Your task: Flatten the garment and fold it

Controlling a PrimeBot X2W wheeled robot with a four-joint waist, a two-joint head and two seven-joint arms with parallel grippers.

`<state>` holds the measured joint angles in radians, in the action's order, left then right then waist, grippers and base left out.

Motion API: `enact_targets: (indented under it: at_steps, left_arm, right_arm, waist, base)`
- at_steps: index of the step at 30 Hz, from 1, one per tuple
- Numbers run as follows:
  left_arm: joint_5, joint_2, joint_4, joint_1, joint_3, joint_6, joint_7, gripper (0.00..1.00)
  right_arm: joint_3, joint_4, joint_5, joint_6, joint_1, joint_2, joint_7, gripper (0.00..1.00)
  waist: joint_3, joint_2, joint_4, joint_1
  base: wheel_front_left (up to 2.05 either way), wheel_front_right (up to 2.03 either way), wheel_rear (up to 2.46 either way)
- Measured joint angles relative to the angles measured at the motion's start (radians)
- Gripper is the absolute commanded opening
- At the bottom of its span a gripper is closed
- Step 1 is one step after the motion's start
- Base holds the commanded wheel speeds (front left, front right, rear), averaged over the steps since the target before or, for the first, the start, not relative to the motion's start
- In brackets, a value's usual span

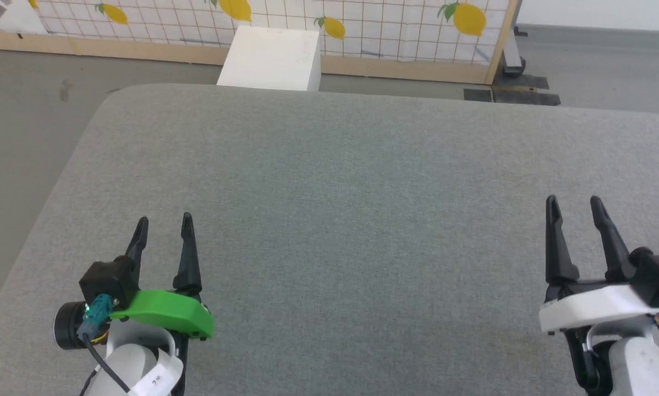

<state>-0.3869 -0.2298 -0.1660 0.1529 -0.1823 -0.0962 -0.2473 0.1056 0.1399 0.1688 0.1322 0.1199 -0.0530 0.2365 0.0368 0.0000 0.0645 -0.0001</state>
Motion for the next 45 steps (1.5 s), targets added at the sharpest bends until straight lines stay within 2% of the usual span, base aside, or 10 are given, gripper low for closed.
enact_targets:
  at_steps: [10,45]
  left_arm:
    - [0.021,-0.009,-0.039,0.0,-0.022,0.007,0.008,1.0]
    - [0.017,-0.029,-0.054,0.001,-0.042,0.003,0.01,1.0]
  right_arm:
    - [0.021,0.021,-0.039,0.0,-0.04,0.0,-0.009,1.0]
    - [0.019,0.039,-0.039,0.0,-0.043,0.001,-0.017,1.0]
  waist:
    - [-0.01,0.0,-0.013,0.0]
    - [-0.008,0.0,-0.032,0.0001]
  base:
    - [0.0,0.0,0.0]
    - [0.0,0.0,0.0]
